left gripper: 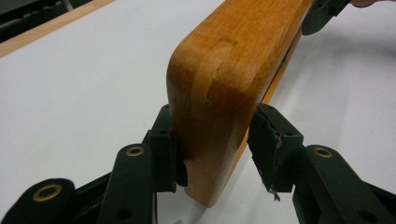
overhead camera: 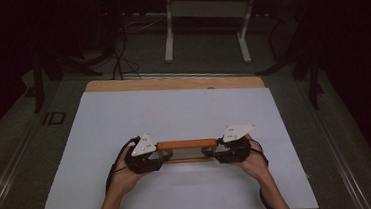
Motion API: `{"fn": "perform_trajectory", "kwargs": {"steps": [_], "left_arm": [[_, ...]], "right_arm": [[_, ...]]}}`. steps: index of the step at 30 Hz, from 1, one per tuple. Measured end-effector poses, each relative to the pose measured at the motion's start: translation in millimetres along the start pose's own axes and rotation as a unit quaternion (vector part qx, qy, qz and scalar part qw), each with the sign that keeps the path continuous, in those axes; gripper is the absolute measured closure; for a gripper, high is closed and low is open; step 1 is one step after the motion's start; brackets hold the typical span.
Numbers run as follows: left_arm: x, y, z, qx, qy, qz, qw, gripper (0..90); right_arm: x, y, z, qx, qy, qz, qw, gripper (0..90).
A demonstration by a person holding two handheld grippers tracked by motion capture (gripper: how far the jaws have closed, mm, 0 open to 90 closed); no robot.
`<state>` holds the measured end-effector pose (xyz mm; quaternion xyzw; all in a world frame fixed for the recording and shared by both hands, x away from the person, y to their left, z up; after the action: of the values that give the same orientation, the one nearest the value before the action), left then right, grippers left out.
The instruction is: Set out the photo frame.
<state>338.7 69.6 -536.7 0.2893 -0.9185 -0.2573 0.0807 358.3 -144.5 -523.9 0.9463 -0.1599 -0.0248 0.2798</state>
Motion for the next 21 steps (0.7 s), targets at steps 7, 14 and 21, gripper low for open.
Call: {"fn": "perform_trajectory", "kwargs": {"steps": [7, 14, 21], "left_arm": [[0.2, -1.0, 0.7, -0.003, 0.013, 0.010, 0.9999, 56.1], [0.4, -2.8, 1.3, -0.005, 0.024, 0.017, 0.9996, 55.9], [-0.4, -3.9, 2.0, -0.005, 0.048, 0.030, 0.9984, 55.6]], "right_arm": [[0.0, 0.9, 1.1, 0.004, -0.009, -0.006, 0.9999, 59.3], [0.3, 1.3, 2.7, 0.005, -0.017, -0.008, 0.9998, 59.2], [1.3, -0.3, 5.9, 0.005, -0.038, -0.018, 0.9991, 59.4]]}}
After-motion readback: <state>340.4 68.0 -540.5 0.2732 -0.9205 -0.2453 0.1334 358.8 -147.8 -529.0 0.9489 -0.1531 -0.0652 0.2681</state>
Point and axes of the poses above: each handheld gripper's, and its own axes: y roughly backward along the jaws, z roughly out of its underside, x roughly to its right, the point moved 7 cm from there along -y, roughly forward along the jaws, and after that the axes turned 3 degrees about y, right-handed, at the moved point
